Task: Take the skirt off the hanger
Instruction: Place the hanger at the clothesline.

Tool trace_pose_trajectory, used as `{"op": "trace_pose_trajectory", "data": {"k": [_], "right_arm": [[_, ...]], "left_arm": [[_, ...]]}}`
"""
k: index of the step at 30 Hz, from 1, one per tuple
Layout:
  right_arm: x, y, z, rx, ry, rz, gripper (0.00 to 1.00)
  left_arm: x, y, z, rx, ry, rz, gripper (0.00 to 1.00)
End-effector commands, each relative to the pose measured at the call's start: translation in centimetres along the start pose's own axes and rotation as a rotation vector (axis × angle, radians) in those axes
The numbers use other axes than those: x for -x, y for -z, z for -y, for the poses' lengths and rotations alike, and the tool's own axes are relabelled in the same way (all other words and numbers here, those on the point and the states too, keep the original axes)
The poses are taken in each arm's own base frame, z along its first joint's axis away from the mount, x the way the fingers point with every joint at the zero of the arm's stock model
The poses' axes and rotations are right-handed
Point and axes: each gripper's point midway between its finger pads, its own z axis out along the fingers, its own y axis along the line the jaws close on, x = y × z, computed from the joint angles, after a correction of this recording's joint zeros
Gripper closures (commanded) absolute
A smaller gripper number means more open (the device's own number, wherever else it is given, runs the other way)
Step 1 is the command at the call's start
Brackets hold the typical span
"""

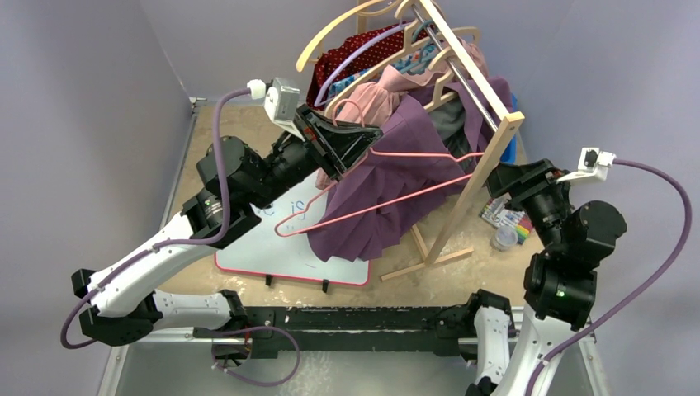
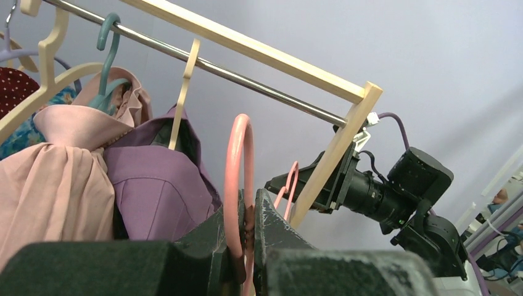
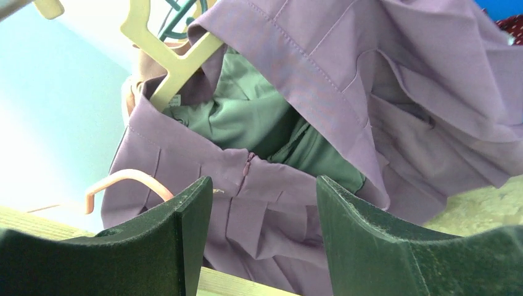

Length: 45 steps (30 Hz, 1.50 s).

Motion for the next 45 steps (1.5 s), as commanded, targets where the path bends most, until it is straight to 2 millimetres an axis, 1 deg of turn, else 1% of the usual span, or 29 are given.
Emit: {"op": "trace_pose_trajectory", "data": {"k": [1,3,6,9,11,13,15,18,20,21,23,24,27,29,32,36,39,42,45], "right_arm": [[0.9,1.1,-2.0,0.039,0.082,0.019,0.35],[1.2,1.3,-1.9,0.025,0.076,0.047,0.35],[1.4,1.3,0.5,-0.089,0.098,0.074,0.34],[1.4,1.3,2.7,-0.181,0.147,0.079,0.33],[1.8,1.8,4.2,-0.264,0.198,0.090,0.31],[2.5,2.5,4.7,-0.312,0.251,0.113,0.28],[2.7,2.6,4.2,-0.299,0.273,0.114,0.25],[1.8,1.4,1.3,-0.121,0.232,0.072,0.26],[0.8,0.5,0.1,-0.020,0.164,0.027,0.28],[0.9,0.0,-0.6,0.033,0.123,0.032,0.30],[-0.1,-0.4,-2.2,0.159,0.038,-0.001,0.33],[-0.4,-0.5,-2.3,0.192,-0.005,-0.003,0.33],[-0.5,-0.7,-1.6,0.170,-0.068,0.021,0.34],[-0.4,-0.8,-1.4,0.161,-0.092,0.027,0.40],[-0.7,-1.1,-1.1,0.161,-0.120,0.019,0.45],[-0.6,-1.2,-0.6,0.137,-0.131,0.032,0.53],[-1.5,-1.2,0.4,0.093,-0.143,0.001,0.54],[-1.1,-1.0,1.4,0.031,-0.116,0.040,0.53],[-0.6,-1.0,1.3,0.039,-0.113,0.074,0.50]], "left_arm": [[-0.7,-1.1,-1.0,0.028,-0.050,-0.009,1.00],[-0.6,-1.2,-1.1,0.037,-0.055,-0.002,1.00],[-0.6,-1.4,-1.4,0.050,-0.052,0.008,1.00],[-1.1,-1.6,-1.8,0.060,-0.054,0.000,1.00],[-1.3,-1.6,-2.1,0.074,-0.060,-0.005,1.00],[-1.4,-1.4,-2.4,0.086,-0.060,-0.006,1.00],[-1.6,-1.5,-2.4,0.084,-0.056,-0.008,1.00],[-2.0,-2.0,-2.0,0.062,-0.035,-0.010,1.00],[-1.9,-2.3,-1.6,0.039,-0.020,-0.002,1.00],[-1.9,-2.5,-1.5,0.032,-0.015,0.001,1.00],[-2.0,-3.0,-1.2,0.019,-0.011,0.000,1.00],[-2.2,-3.2,-1.2,0.015,-0.008,-0.002,1.00],[-2.3,-3.8,-0.8,-0.005,0.009,0.004,1.00],[-2.5,-4.1,-0.6,-0.018,0.025,0.004,1.00],[-2.1,-4.5,-0.2,-0.035,0.037,0.014,1.00],[-1.4,-4.7,0.4,-0.058,0.050,0.033,1.00],[-0.8,-4.6,0.7,-0.067,0.055,0.046,1.00],[-0.3,-4.5,1.0,-0.074,0.061,0.055,1.00],[0.2,-4.2,1.7,-0.102,0.086,0.064,1.00]]}}
